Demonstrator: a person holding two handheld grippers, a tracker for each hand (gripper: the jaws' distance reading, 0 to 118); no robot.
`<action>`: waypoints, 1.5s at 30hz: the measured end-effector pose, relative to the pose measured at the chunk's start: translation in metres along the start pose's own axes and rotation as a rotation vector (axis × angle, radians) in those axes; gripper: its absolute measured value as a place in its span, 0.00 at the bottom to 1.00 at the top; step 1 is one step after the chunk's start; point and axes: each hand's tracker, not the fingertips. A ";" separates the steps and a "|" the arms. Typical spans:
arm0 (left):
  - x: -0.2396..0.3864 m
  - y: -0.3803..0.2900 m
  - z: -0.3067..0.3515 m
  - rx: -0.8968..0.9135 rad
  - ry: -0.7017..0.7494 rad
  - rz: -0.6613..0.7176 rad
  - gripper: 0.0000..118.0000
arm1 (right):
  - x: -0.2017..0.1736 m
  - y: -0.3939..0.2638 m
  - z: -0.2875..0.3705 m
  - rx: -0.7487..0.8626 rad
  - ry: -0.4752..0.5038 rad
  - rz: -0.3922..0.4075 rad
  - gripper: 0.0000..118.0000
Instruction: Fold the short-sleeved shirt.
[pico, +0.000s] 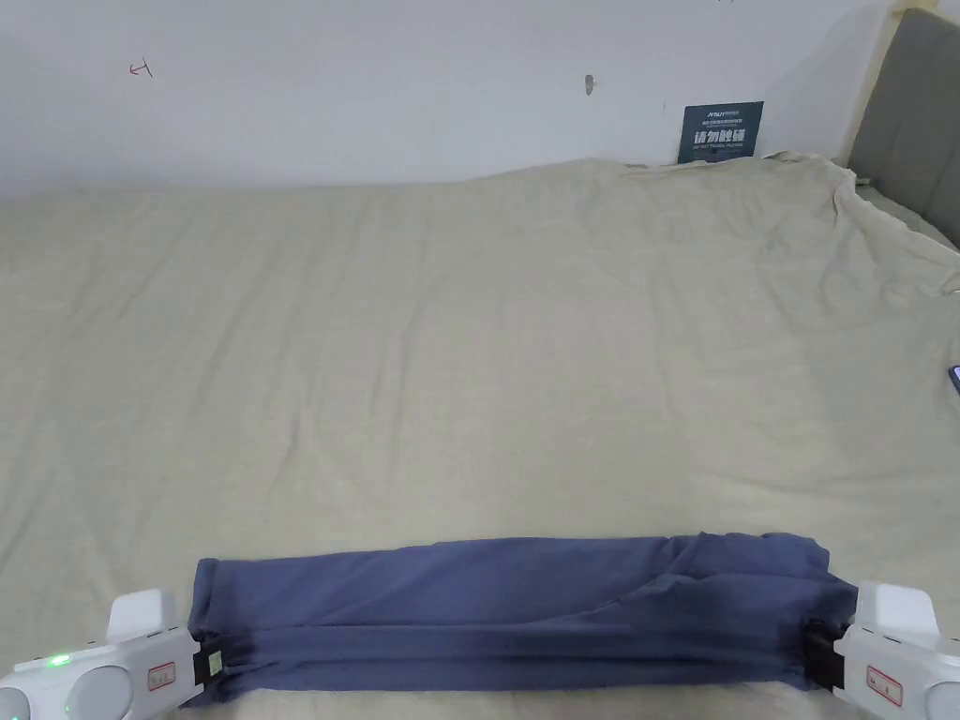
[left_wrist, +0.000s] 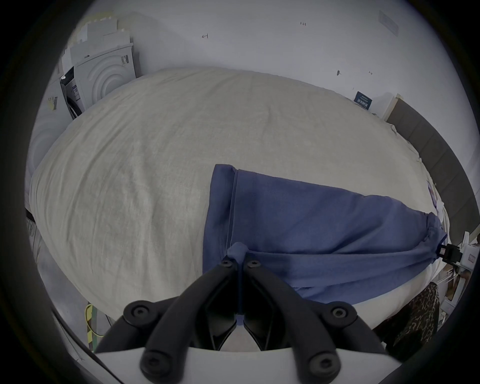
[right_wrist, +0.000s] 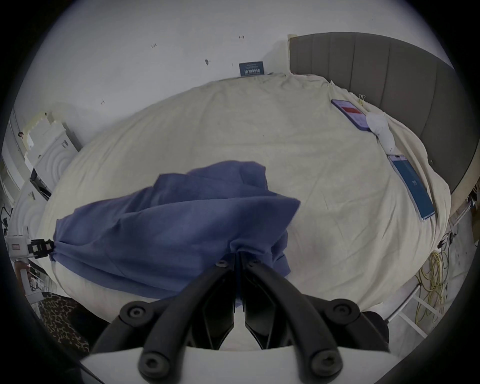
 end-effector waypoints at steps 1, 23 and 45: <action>0.001 0.001 0.000 -0.003 0.007 -0.010 0.00 | -0.001 0.000 0.000 -0.003 -0.003 -0.002 0.02; 0.058 0.091 0.152 0.546 -0.073 -0.039 0.97 | -0.087 0.107 0.152 0.648 -0.051 0.166 0.75; 0.070 0.096 0.141 0.523 -0.138 -0.109 0.00 | -0.092 0.106 0.155 0.766 -0.054 0.163 0.00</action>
